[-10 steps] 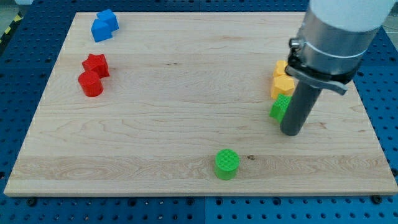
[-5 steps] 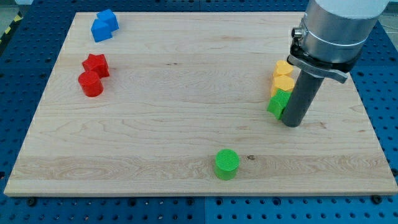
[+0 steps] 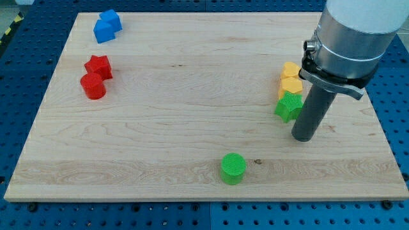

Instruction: Place your hand at right side of the green circle

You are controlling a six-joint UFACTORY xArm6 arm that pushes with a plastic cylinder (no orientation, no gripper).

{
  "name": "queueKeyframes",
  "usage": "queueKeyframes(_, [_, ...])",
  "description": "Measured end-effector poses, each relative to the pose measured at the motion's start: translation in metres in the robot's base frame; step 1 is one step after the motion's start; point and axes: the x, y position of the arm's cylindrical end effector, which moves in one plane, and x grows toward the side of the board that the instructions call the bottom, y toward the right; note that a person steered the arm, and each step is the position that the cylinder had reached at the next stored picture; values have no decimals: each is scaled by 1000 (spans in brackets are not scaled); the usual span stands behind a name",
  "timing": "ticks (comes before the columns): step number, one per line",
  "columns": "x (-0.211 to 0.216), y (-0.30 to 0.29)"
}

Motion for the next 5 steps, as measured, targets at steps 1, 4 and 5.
queueKeyframes(1, [14, -9])
queueKeyframes(4, [23, -11])
queueKeyframes(5, [31, -12])
